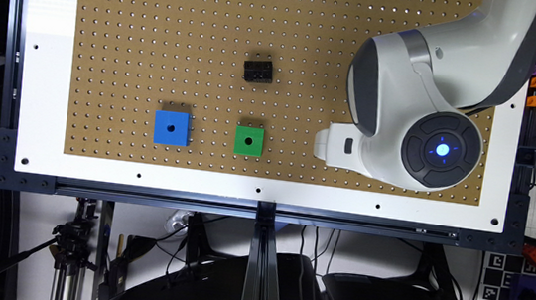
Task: Pick up pink block.
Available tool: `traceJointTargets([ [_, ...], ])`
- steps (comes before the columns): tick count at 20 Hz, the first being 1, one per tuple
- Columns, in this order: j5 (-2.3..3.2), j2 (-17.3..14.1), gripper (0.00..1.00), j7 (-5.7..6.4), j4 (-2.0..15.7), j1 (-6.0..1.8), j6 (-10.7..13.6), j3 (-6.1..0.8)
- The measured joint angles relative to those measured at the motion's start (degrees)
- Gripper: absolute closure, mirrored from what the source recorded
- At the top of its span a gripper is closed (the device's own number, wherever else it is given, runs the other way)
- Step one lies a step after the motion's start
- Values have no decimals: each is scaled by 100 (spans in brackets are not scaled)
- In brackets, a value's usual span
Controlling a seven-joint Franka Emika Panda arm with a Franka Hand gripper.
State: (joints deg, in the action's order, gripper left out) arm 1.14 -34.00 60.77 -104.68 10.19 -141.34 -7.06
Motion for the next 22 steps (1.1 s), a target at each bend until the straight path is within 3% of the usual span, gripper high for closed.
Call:
traceJointTargets([
  [4,0,-122,0,0,6,1,-53,1],
  [7,7,-365,0,0,25,1,-284,2],
  [14,15,-419,0,1,96,2,-302,3],
  [15,15,-421,100,0,96,-1,-302,3],
  [22,16,-420,100,-1,94,-2,-290,7],
])
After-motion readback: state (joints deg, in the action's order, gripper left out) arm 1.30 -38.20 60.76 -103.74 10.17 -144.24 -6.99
